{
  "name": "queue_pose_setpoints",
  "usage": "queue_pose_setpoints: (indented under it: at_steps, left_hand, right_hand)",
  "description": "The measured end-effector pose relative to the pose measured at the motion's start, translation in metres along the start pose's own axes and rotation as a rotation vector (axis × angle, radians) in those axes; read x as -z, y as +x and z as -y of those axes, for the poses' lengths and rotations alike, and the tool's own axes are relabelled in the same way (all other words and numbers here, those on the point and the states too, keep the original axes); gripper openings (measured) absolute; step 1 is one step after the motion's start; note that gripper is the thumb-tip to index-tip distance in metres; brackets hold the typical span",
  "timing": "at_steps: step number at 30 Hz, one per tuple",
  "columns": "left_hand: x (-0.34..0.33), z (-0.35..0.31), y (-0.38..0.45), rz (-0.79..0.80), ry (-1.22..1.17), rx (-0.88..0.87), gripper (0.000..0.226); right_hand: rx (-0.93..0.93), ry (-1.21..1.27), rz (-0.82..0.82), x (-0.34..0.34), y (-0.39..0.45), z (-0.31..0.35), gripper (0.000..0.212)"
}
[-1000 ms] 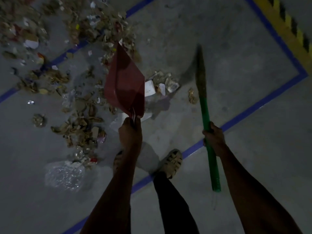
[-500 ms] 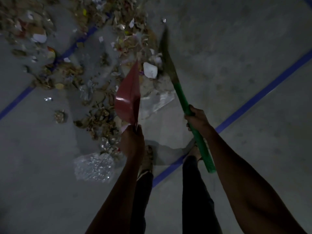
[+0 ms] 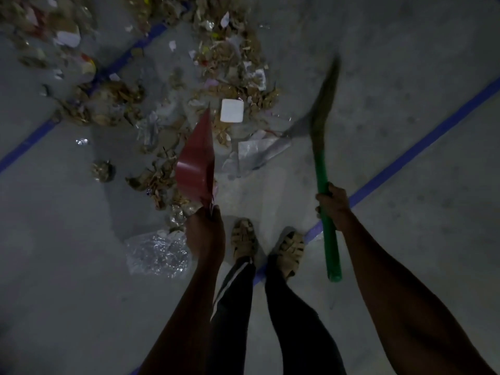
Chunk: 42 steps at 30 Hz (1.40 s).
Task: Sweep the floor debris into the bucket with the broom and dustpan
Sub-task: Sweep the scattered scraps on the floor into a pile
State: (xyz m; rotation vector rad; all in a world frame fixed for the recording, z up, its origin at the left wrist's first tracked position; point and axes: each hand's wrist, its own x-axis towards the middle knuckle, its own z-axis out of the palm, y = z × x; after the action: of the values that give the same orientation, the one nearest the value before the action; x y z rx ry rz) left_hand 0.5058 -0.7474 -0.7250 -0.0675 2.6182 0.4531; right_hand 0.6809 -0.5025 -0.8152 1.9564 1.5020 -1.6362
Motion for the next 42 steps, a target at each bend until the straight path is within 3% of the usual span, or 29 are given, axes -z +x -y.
queue_pose_setpoints:
  at_steps: [4, 10, 14, 18, 22, 25, 30, 38, 42]
  left_hand:
    - [0.004, 0.002, -0.003, -0.034, -0.047, 0.026, 0.039]
    - [0.023, 0.006, -0.003, -0.094, -0.109, 0.047, 0.037]
    - [0.04, 0.014, -0.009, -0.118, -0.121, 0.039, 0.035]
    - [0.053, 0.021, -0.014, -0.097, -0.104, 0.052, 0.039]
    - [0.062, 0.026, -0.009, -0.06, -0.117, 0.067, 0.038]
    - [0.067, 0.036, -0.001, -0.049, -0.138, 0.035, 0.038]
    - [0.088, 0.076, 0.021, -0.025, -0.127, 0.003, 0.039]
    - [0.126, 0.147, 0.042, -0.086, -0.123, 0.063, 0.035]
    - [0.143, 0.166, 0.04, -0.127, -0.138, 0.118, 0.036]
  right_hand:
    - [0.026, -0.073, 0.146, -0.06, -0.019, 0.005, 0.03]
    - [0.129, -0.046, 0.271, -0.114, -0.039, 0.068, 0.045]
    - [0.244, 0.023, 0.284, -0.103, -0.062, 0.091, 0.032]
    - [0.295, 0.115, 0.189, -0.08, -0.079, 0.075, 0.022]
    - [0.221, 0.14, 0.038, -0.074, -0.092, 0.035, 0.019]
    - [0.068, 0.167, -0.053, -0.094, -0.092, 0.007, 0.015]
    - [-0.132, 0.204, -0.016, -0.176, -0.11, -0.02, 0.026]
    - [0.115, 0.125, 0.181, -0.288, -0.146, 0.074, 0.032]
    - [0.289, 0.033, 0.193, -0.289, -0.166, 0.107, 0.016]
